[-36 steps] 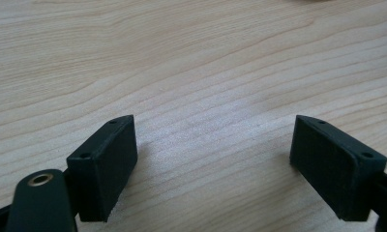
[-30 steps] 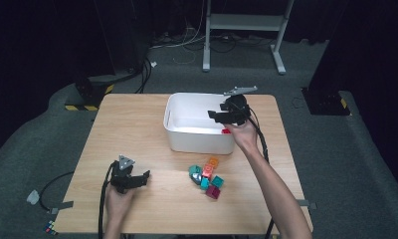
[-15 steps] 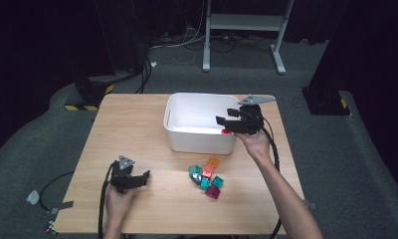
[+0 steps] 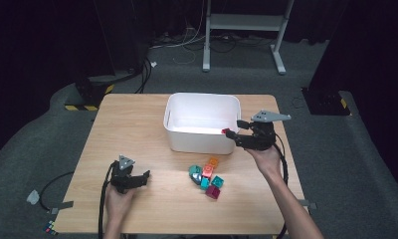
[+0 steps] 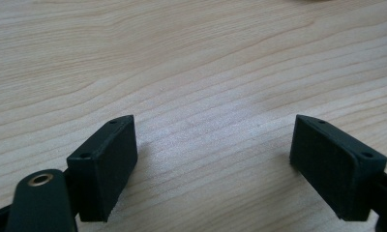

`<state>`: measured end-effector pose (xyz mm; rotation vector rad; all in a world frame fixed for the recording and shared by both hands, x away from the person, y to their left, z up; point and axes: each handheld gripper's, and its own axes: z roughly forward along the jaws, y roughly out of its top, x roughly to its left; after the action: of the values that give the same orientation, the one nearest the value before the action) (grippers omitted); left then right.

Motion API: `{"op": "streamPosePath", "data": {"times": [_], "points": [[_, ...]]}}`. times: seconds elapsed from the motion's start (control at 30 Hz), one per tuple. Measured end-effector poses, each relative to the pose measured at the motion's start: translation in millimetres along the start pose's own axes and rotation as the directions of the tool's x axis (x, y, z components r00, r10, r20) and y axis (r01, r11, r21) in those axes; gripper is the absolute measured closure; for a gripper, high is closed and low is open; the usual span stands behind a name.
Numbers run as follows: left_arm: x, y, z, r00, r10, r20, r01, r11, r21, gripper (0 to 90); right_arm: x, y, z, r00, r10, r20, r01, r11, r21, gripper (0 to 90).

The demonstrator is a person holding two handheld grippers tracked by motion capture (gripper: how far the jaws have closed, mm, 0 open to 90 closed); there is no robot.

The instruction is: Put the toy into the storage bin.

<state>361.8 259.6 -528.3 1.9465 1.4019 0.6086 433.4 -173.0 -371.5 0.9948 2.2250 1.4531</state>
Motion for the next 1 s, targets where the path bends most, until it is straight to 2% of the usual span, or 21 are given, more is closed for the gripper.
{"op": "streamPosePath", "data": {"times": [0.27,0.4,0.47,0.7,1.0], "points": [[0.0,0.0,0.0,1.0000,0.000,0.000,0.000,1.0000,0.000,17.2,11.0,-31.6,-7.4,0.9998,-0.011,0.016,0.011,0.999,0.033,36.4],[-0.1,0.0,0.0,1.0000,-0.001,0.000,0.001,1.0000,0.000,17.2,19.3,-50.7,-7.2,0.9991,-0.034,0.026,0.032,0.998,0.058,36.4],[0.0,0.0,0.0,1.0000,0.000,0.000,0.000,1.0000,0.000,17.2,22.8,-61.7,-6.5,0.9995,-0.028,0.018,0.027,0.998,0.064,36.6],[-0.1,0.0,0.0,1.0000,-0.001,-0.001,0.001,1.0000,0.000,17.3,29.6,-94.3,2.9,1.0000,0.001,-0.002,0.000,0.994,0.108,36.6],[-0.1,0.0,0.0,1.0000,-0.001,-0.001,0.001,1.0000,0.000,17.3,41.0,-118.4,20.6,0.9997,-0.001,-0.025,0.006,0.986,0.169,36.7]]}}
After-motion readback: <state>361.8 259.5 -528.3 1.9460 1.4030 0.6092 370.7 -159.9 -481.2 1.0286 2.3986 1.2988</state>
